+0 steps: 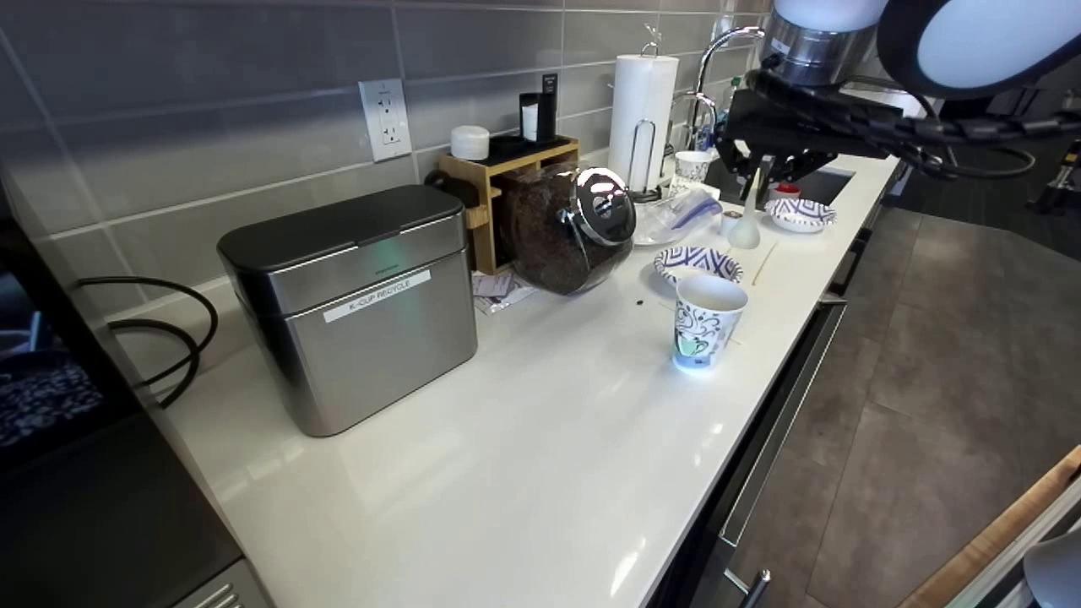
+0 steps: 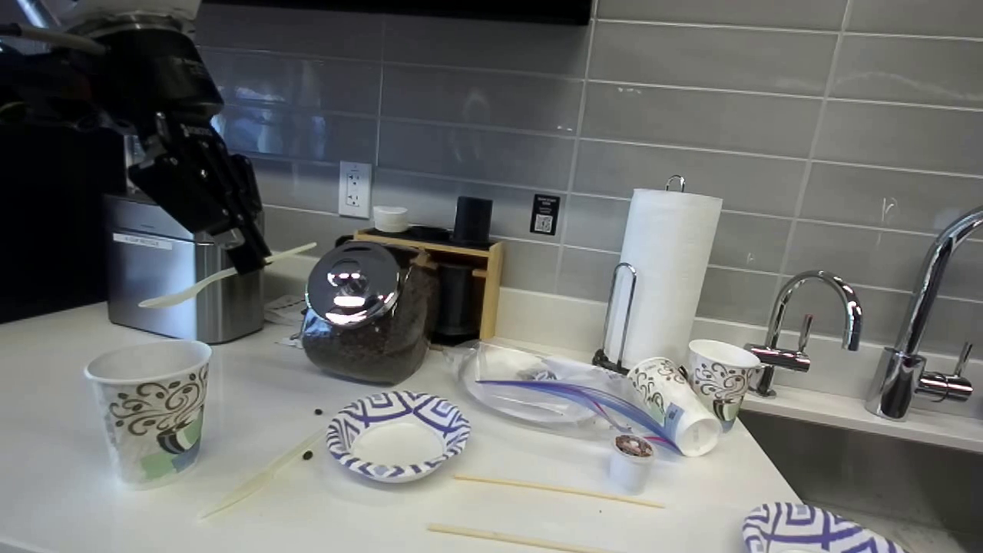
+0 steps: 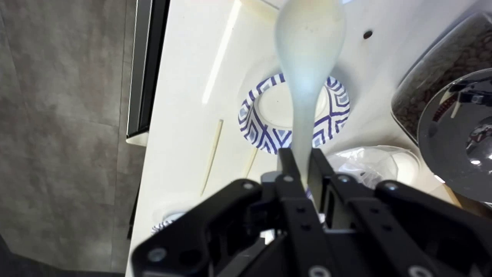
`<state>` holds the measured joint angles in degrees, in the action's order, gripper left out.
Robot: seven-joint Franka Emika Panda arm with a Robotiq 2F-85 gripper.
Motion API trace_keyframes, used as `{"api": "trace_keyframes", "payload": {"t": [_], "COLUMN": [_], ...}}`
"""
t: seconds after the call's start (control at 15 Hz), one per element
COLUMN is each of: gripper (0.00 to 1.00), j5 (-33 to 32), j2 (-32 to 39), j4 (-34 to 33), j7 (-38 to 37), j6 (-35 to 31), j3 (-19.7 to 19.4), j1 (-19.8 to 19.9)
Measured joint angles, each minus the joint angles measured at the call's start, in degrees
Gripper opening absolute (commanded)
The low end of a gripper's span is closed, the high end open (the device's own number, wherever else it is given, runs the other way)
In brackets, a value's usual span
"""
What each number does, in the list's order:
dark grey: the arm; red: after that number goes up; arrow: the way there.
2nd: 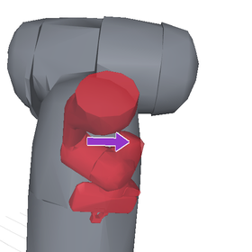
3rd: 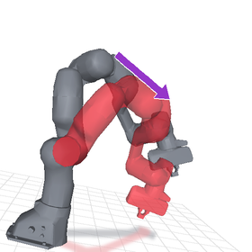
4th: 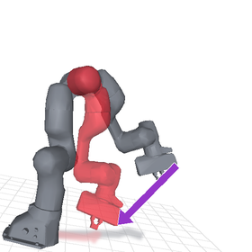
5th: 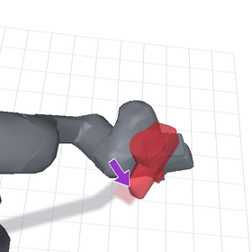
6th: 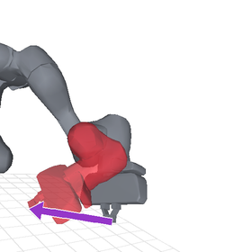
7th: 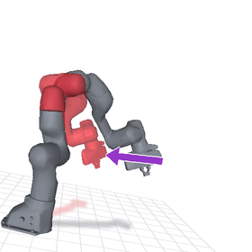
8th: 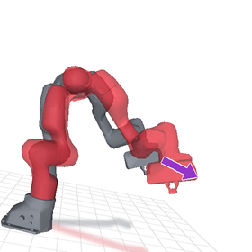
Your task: Scoop up the beans in the coffee cup with the spoon and put them onto the bowl
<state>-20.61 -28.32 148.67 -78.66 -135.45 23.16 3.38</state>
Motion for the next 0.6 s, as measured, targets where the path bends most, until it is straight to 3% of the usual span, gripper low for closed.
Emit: {"api": "trace_keyframes", "payload": {"t": [0.27, 0.6], "gripper": [0.03, 0.03], "j5": [-6.7, -15.7], "j2": [-0.5, -0.5], "j4": [-0.2, -0.1], "j7": [-3.4, -13.3], "j6": [0.3, 4.7], "j3": [4.6, 10.4], "j1": [-0.4, -0.5]}}
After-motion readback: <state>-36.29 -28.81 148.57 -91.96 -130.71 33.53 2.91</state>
